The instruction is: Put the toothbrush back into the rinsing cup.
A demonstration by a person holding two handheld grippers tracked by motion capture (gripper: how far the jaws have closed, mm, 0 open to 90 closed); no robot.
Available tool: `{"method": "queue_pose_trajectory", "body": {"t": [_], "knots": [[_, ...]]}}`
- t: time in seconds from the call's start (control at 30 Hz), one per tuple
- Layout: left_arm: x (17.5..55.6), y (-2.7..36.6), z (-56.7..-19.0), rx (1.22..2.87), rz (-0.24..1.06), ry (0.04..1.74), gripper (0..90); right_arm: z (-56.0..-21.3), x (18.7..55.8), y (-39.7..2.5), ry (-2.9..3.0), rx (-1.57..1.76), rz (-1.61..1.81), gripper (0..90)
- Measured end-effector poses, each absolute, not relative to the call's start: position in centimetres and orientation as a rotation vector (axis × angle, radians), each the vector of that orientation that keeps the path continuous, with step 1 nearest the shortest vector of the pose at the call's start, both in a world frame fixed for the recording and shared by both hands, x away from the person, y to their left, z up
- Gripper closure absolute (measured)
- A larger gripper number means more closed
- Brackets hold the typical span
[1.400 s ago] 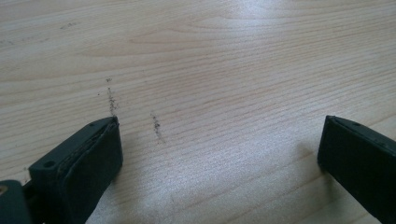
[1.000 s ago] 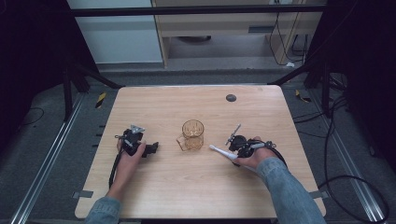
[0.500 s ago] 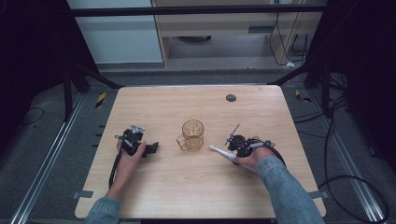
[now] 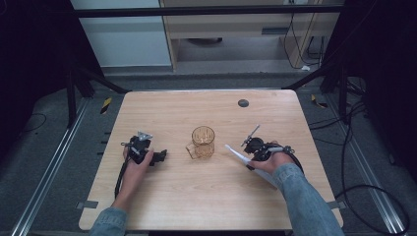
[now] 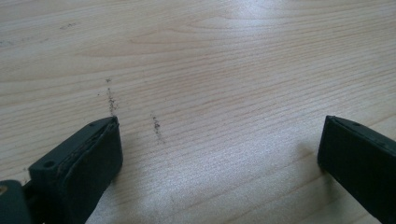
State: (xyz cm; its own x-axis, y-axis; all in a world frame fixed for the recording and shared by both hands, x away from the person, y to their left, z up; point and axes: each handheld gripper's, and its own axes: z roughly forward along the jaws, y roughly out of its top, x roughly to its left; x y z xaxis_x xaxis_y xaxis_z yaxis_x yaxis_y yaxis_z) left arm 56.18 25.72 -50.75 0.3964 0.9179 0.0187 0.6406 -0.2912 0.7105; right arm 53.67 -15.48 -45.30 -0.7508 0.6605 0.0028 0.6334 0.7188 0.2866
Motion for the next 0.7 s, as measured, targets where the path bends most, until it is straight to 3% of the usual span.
{"method": "queue_pose_trajectory", "body": {"t": [0.7], "knots": [[56.1, 25.7, -50.7, 2.038, 0.575, 1.326, 0.0, -42.4, 54.2, -16.8, 2.733, 1.149, 0.535, 66.9]]}}
